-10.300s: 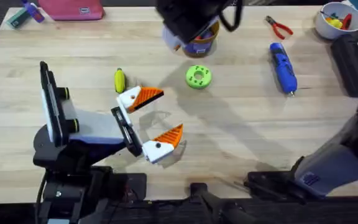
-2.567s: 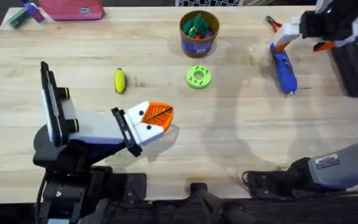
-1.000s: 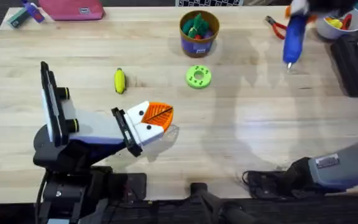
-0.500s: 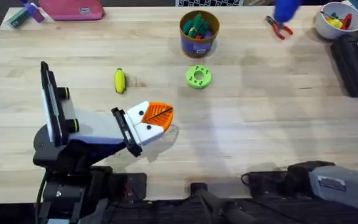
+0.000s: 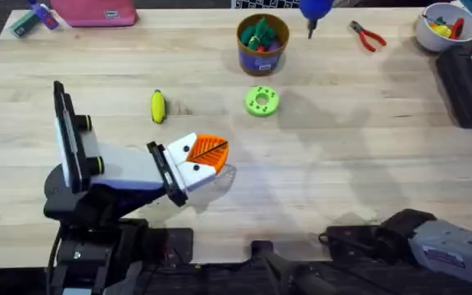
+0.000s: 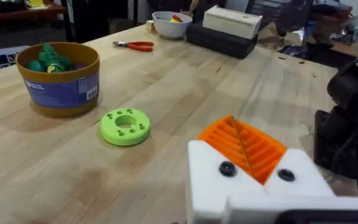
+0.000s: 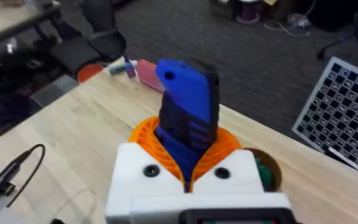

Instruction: Pick up the gripper from the table and insert it into the empty holder that is missing its gripper. Then pick up a screw, insert it into the mounting hole, and use the screwdriver to tighten it. Finally, clean up the table by picking up the vegetable and placing it into the bucket.

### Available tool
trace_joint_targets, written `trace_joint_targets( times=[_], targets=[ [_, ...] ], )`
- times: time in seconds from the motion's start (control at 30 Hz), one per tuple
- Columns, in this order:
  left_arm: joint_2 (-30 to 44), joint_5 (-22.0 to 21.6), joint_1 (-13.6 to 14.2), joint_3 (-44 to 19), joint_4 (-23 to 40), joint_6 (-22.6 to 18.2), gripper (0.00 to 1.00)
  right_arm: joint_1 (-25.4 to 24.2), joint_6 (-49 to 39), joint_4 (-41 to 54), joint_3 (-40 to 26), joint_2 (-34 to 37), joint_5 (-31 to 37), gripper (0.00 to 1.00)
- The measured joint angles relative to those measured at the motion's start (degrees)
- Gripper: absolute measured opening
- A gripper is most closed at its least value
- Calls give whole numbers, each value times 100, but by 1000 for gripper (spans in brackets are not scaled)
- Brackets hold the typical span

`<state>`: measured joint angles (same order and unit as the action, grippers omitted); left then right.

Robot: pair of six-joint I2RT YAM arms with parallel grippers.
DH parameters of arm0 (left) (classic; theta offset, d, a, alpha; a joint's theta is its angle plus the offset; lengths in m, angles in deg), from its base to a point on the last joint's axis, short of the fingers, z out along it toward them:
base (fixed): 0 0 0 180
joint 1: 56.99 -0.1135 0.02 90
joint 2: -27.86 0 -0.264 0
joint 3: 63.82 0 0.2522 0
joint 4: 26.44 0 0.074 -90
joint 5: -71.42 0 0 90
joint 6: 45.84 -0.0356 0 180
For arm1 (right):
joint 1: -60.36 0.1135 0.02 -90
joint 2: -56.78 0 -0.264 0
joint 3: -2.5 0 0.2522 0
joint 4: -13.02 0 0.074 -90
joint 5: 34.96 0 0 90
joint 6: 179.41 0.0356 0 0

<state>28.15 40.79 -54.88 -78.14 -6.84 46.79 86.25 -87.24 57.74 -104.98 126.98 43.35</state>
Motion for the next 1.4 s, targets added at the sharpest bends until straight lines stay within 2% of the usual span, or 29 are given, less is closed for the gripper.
trace_joint_targets(
  times=[0.17, 0.3, 0.47, 0.6, 0.77, 0.93, 1.4],
  targets=[
    [0, 0, 0, 0, 0, -1, 8, 144, 253, -819, 882, -531, -29, 24],
    [0, 0, 0, 0, 0, -2, 8, 149, 462, -1932, 1805, -904, -328, 24],
    [1, 0, 0, 0, 0, -1, 8, 156, 1000, -3665, 2933, -1074, -989, 24],
    [0, 0, 0, 0, 0, -2, 8, 160, 1454, -5114, 3590, -899, -1929, 24],
    [0, 0, 0, 0, 0, -2, 8, 215, 1750, -6209, 3711, -422, -3194, 24],
    [0, 0, 0, 0, 0, -1, 8, 546, 1840, -6803, 3711, -124, -3942, 24],
    [0, 0, 0, 0, 0, -2, 8, 1306, 1578, -7302, 3711, 343, -4138, 24]
  ],
)
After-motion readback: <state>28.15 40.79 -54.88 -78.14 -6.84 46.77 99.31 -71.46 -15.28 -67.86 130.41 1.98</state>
